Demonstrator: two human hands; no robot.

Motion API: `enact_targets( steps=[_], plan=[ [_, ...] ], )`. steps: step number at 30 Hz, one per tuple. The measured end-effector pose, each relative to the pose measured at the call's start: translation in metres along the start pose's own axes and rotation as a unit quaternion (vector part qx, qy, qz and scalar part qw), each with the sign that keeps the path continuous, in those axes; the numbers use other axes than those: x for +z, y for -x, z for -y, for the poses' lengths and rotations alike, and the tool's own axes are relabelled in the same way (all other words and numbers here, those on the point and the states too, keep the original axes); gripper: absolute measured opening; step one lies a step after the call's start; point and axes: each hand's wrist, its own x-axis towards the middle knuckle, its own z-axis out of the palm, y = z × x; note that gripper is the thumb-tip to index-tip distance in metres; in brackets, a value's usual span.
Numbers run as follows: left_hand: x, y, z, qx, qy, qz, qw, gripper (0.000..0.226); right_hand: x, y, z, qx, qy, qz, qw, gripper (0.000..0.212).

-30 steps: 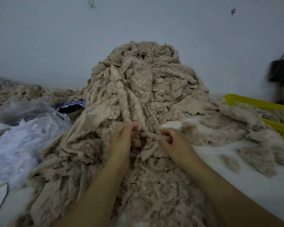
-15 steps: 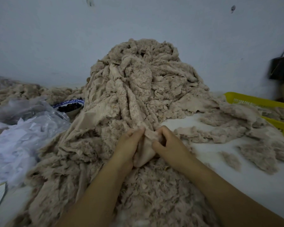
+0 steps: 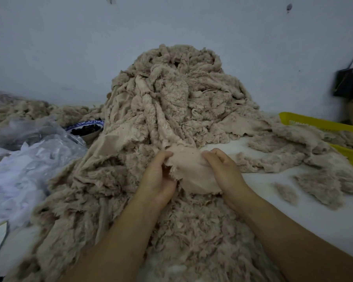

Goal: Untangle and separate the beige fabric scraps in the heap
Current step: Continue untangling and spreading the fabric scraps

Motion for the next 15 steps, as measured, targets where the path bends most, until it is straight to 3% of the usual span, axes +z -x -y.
enact_targets(
  steps=[3,7,10,13,15],
  plan=[
    [0.0008,-0.0002,0.0010,-0.041,0.026,-0.006,0.999,0.010,0.0037,0.0008,-0.0027,-0.033,0.032,0.019,0.999,0.044],
    [0.0057,0.0035,-0.0027,-0.079,0.057,0.027,0.995,0.023,0.0057,0.0003,-0.0071,-0.043,0.146,0.123,0.981,0.040],
    [0.0074,0.0016,-0.0019,-0.061,0.025,-0.047,0.997,0.018,0.0076,0.0036,-0.0082,-0.038,0.174,0.202,0.963,0.030],
    [0.0052,-0.0010,-0.0003,-0.027,-0.012,-0.117,0.993,0.042,0.0063,0.0031,-0.0095,-0.027,0.145,0.190,0.971,0.036],
    [0.0050,-0.0009,0.0002,0.014,-0.078,-0.144,0.986,0.039,0.0044,0.0021,-0.0097,-0.014,0.108,0.148,0.983,0.038]
  ],
)
